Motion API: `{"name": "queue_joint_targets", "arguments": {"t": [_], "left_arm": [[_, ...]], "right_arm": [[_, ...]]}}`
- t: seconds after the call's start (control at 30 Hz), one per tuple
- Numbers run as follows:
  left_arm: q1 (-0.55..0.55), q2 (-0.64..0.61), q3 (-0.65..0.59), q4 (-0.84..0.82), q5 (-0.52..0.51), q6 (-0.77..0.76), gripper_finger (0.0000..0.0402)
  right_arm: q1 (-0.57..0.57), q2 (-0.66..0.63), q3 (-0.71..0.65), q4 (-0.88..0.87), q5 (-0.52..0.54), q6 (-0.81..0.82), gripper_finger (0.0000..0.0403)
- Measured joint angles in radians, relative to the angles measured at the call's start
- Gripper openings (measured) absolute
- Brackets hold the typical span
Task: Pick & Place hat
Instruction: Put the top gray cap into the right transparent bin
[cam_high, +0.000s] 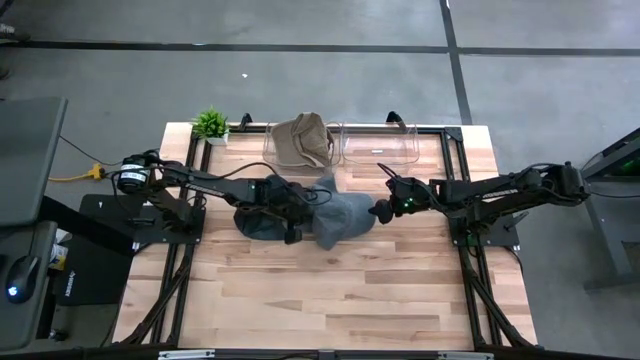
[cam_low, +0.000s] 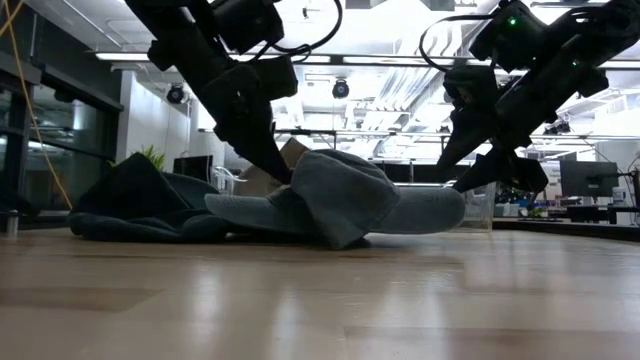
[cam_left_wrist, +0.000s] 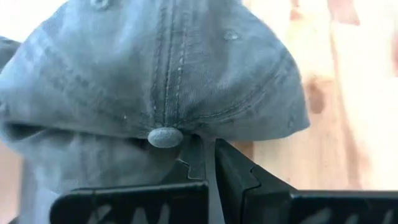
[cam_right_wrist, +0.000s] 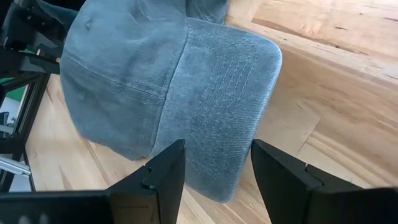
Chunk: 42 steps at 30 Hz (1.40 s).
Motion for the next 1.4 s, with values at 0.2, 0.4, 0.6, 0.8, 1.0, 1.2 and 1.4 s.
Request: {"name": "queue_joint_targets", "arguments": {"t": [0.2,0.4,0.6,0.8,1.0,1.2,1.4], "left_arm": [[0.000,0.000,0.000,0.079,0.037,0.000,0.0000],[0.000,0.000,0.007,0.069,0.028,-0.009,0.0000],[0.000,0.028,0.010,0.063,0.031,-0.072,0.0000],[0.000,0.027,0.011,0.062,0.048,-0.083,0.0000],[0.000,0.049,0.010,0.070,0.045,-0.106,0.0000],[0.000,0.047,0.011,0.067,0.054,-0.106,0.0000],[0.000,0.047,0.011,0.063,0.046,-0.106,0.0000]], "right_arm": [[0.000,0.000,0.000,0.017,-0.009,0.000,0.0177],[0.000,0.000,0.000,0.063,-0.048,-0.006,0.0177],[0.001,0.000,0.000,0.099,-0.072,-0.007,0.0177],[0.001,0.009,0.000,0.154,-0.058,0.014,0.0177],[0.001,0.044,0.000,0.146,-0.044,0.060,0.0177],[0.001,0.109,0.000,0.175,-0.027,0.063,0.0177],[0.000,0.212,0.000,0.223,-0.023,0.057,0.0177]]}}
